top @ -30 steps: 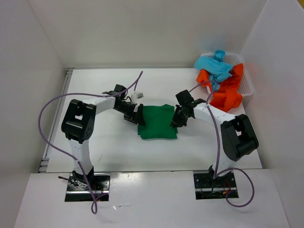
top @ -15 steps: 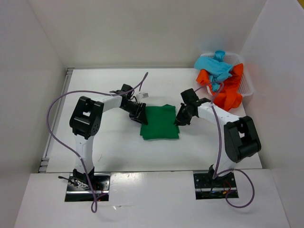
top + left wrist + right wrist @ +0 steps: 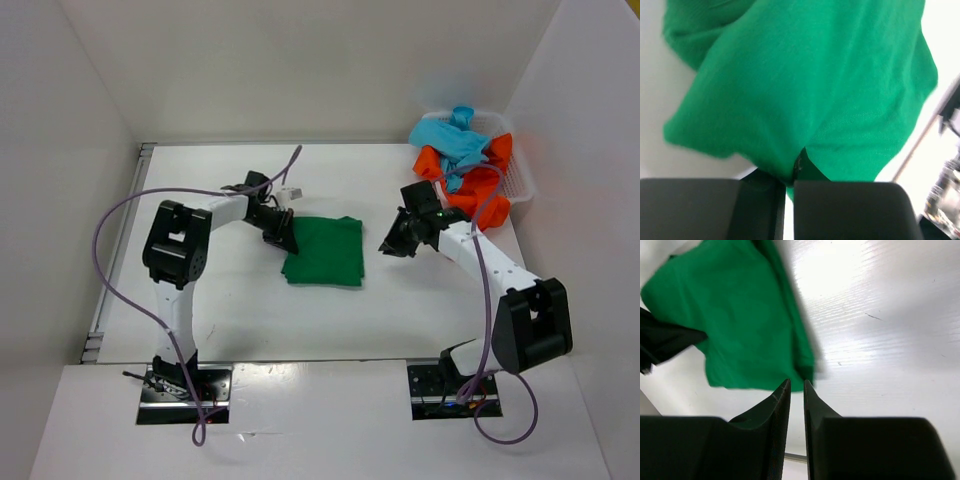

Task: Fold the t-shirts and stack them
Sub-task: Put the neatly folded tshirt into the corner of the board with the left arm

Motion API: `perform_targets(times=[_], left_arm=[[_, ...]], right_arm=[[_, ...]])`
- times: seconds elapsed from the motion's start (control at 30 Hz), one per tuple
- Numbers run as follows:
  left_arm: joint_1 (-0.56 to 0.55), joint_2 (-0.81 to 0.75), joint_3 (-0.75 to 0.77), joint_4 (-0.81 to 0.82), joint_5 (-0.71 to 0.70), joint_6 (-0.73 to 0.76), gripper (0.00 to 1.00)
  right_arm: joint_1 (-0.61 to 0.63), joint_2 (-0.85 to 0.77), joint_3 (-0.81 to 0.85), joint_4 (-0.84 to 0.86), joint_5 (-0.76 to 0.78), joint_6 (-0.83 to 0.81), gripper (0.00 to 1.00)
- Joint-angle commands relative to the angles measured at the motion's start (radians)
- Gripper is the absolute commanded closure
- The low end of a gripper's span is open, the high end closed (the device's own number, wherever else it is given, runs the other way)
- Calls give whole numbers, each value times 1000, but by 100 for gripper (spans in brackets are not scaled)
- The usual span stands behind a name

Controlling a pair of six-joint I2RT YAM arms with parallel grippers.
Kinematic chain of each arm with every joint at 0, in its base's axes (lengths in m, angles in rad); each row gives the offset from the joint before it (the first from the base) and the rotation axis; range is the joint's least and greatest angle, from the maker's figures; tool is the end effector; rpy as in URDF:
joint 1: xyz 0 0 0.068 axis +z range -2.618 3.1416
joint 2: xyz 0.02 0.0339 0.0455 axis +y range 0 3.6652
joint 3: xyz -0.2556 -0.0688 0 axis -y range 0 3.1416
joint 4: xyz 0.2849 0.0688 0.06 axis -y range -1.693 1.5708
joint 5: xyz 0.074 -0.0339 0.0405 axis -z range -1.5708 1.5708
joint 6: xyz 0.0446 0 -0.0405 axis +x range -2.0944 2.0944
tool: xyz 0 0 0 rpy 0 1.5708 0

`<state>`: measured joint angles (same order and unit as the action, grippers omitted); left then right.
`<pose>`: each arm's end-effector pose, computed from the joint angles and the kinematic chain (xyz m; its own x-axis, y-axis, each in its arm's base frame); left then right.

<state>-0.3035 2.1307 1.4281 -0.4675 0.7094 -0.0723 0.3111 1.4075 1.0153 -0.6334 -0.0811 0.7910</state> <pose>0.4246 -0.1634 0.0925 -0.9103 0.2277 -0.3457 0.4045 0.6663 -0.6264 0.3093 0.1033 0.2110 -0.8177 0.4815 -0.3154 0.3361 0.8442 0.4174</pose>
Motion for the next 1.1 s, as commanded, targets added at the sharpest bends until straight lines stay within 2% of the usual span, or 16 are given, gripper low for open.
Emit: perform_targets(times=[0.0, 0.13, 0.27, 0.43, 0.57, 0.67, 0.73, 0.93, 1.03, 1.07], left_arm=[[144, 3, 9, -25, -261, 164, 100], [216, -26, 29, -60, -390, 282, 100], [312, -8, 115, -123, -445, 374, 100], [481, 113, 270, -151, -550, 456, 100], [553, 182, 389, -140, -657, 500, 100], [599, 241, 475, -140, -666, 513, 100], [618, 305, 598, -169, -679, 513, 100], [649, 442, 793, -158, -737, 546, 100], [658, 553, 1015, -241, -737, 536, 100], [658, 634, 1099, -273, -737, 536, 100]], right_arm=[[-6, -53, 2, -35, 27, -19, 79], [-6, -62, 2, -44, 27, -30, 79], [-6, -53, 22, -54, 27, -52, 79], [-6, -21, 45, -54, 27, -62, 80], [-6, 13, 72, -74, 18, -82, 80], [-6, 47, 95, -83, 9, -93, 80], [-6, 62, 106, -92, 9, -93, 80], [6, 110, 147, -127, 9, -121, 80], [16, 136, 178, -172, 32, -121, 81], [25, 151, 196, -172, 32, -121, 81]])
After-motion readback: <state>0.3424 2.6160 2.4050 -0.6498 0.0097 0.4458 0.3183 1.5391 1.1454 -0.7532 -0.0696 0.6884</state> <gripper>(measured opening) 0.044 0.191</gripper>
